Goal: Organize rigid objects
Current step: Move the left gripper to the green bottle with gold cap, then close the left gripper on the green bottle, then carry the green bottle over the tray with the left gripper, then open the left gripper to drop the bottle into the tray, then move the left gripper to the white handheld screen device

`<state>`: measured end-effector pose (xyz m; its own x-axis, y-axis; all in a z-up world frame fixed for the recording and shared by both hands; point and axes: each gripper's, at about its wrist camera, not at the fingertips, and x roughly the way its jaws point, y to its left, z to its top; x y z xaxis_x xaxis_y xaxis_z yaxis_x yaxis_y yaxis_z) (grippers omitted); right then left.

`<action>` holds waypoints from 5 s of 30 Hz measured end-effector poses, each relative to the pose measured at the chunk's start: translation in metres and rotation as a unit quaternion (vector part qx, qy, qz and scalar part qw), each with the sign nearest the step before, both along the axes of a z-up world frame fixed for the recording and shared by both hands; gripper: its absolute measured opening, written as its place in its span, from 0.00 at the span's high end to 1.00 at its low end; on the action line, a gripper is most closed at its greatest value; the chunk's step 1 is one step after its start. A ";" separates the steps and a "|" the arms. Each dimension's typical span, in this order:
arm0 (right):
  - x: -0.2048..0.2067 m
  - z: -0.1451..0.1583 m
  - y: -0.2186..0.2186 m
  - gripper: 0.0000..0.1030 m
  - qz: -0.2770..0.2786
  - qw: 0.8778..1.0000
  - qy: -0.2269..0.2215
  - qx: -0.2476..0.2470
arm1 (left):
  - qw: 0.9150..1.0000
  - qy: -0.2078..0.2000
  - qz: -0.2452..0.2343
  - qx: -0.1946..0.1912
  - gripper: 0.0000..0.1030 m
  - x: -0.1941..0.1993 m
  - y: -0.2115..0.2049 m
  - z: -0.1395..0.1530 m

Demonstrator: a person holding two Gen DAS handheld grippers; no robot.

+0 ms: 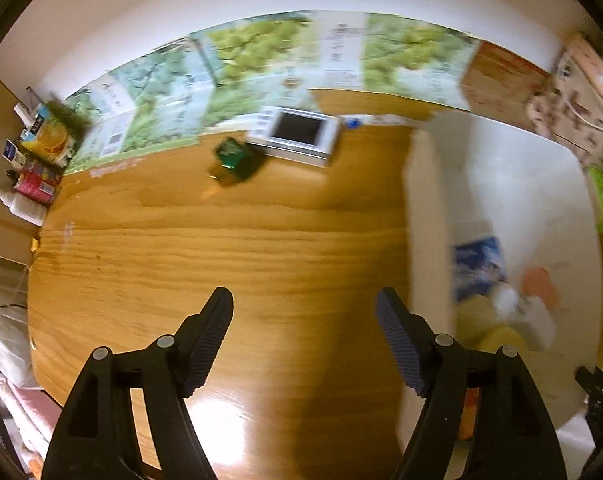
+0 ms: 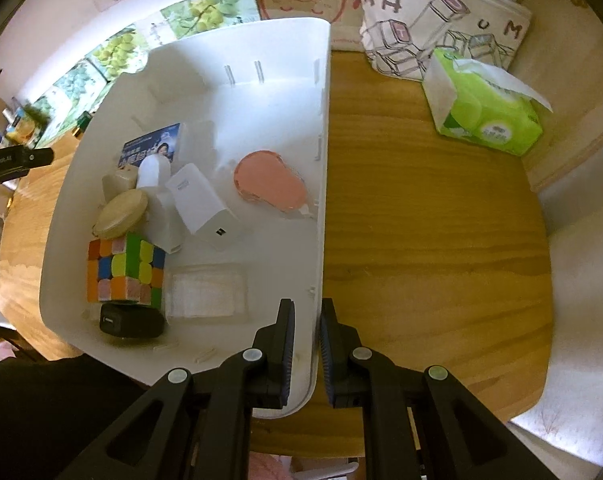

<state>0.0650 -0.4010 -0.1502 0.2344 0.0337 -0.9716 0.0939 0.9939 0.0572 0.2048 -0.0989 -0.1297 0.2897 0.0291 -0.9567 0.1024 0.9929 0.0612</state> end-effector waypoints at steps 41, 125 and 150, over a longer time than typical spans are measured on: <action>-0.011 -0.002 0.012 0.87 -0.207 0.974 0.051 -0.076 | 0.997 -0.001 -0.059 -0.051 0.55 0.130 0.065 -0.072; 0.007 -0.008 -0.003 0.91 -0.103 0.993 0.055 -0.033 | 0.978 0.019 0.134 -0.156 0.26 0.068 0.057 0.038; 0.030 -0.016 0.001 0.88 -0.111 0.986 0.112 -0.060 | 0.921 0.130 0.302 -0.211 0.21 0.180 0.055 -0.069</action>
<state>0.0949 -0.4002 -0.1660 0.0030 -0.1118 -0.9937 0.3066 0.9460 -0.1055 0.3848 -0.0443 -0.1984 0.1028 -0.2794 -0.9547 -0.5198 0.8032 -0.2910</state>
